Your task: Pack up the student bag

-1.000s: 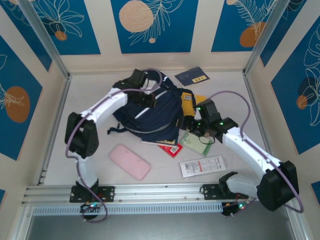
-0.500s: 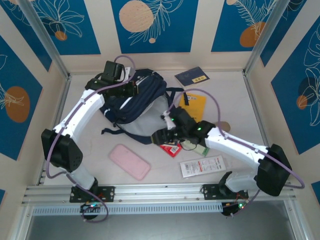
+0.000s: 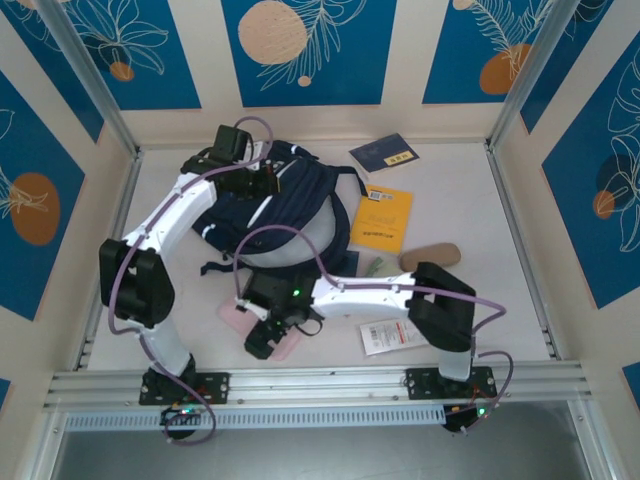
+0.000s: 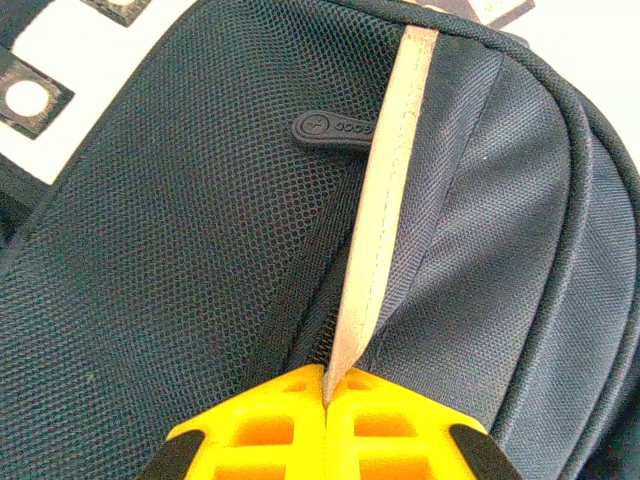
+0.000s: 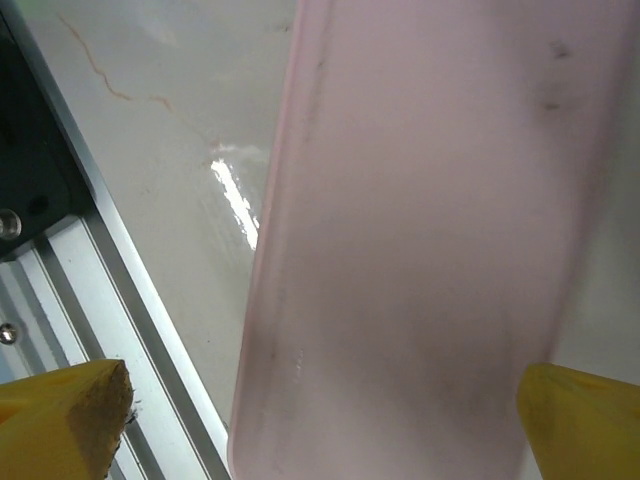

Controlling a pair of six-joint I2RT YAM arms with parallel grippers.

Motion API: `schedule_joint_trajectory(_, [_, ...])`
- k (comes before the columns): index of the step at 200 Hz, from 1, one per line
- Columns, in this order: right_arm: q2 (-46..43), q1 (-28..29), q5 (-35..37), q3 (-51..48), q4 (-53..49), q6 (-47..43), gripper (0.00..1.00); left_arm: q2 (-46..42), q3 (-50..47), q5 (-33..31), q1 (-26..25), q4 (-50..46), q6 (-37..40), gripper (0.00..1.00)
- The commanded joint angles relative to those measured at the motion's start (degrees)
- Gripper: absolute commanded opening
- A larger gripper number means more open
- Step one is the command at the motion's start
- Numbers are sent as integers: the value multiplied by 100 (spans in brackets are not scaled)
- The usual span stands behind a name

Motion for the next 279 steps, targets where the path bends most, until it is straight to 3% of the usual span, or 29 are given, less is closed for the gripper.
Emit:
schedule_joint_trajectory(1, [330,10,202,466,-535,30,99,-44,23,187,142,452,-126,0])
schedule_joint_trajectory(81, [834,286,1388,903,-1078,21,99,53,-308,392,195,735,-242,0])
schedule_joint_trajectory(127, [849,280,1370,772,-1057,92,99,97,-321,476,201,784,-277,0])
schedule_joint_trajectory(211, [1161,-41,479,486,-688,74,100,348,-348,623,229,851,-365,0])
schedule_joint_trajectory(252, [919,-131,485,235,-489,35,72,465,-330,705,232,857,-399,0])
schedule_joint_trajectory(269, [548,-178,475,-22,-363,-25,67,492,-330,797,233,871,-439,19])
schedule_joint_trajectory(279, [263,-199,501,-197,-280,-90,66,500,-333,914,227,909,-487,36])
